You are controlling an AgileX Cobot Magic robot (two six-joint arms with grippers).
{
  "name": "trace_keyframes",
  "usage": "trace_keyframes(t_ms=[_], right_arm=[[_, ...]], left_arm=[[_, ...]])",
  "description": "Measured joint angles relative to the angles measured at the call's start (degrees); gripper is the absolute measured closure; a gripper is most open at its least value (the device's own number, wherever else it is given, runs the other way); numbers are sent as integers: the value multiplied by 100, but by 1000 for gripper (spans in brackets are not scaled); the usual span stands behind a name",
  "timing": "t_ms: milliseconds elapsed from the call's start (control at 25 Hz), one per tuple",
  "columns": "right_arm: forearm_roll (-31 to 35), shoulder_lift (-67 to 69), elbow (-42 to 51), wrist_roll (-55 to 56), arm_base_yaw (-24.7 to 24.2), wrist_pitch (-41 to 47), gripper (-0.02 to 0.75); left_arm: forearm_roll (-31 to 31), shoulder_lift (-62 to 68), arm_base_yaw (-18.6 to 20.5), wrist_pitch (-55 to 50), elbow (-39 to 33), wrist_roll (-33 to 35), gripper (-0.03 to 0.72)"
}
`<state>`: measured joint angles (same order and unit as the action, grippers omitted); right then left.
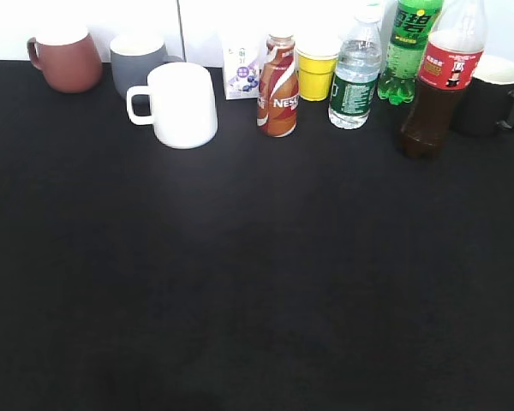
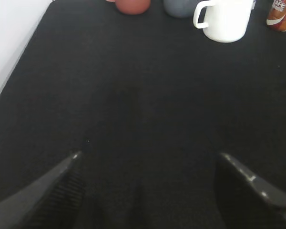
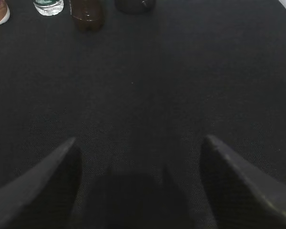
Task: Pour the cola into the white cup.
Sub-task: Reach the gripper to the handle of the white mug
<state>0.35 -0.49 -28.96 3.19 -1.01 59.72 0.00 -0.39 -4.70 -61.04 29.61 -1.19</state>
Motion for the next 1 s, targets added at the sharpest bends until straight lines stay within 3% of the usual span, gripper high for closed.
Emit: trace_keyframes(t_ms=[160, 320, 400, 600, 880, 1000], right_arm=[[0, 0, 0, 0, 0, 0, 151], [0, 0, 0, 0, 0, 0, 153], [0, 0, 0, 0, 0, 0, 153], [0, 0, 0, 0, 0, 0, 152], [0, 0, 0, 0, 0, 0, 153], [0, 0, 0, 0, 0, 0, 153]], left_arm=[[0, 0, 0, 0, 0, 0, 62], [0, 0, 0, 5, 0, 0, 171], [0, 0, 0, 163, 76, 0, 187], [54, 713, 0, 3118, 152, 0, 192], [98, 4755, -36, 7549, -25, 0, 242], [98, 6503, -379, 8649, -35, 0, 249]])
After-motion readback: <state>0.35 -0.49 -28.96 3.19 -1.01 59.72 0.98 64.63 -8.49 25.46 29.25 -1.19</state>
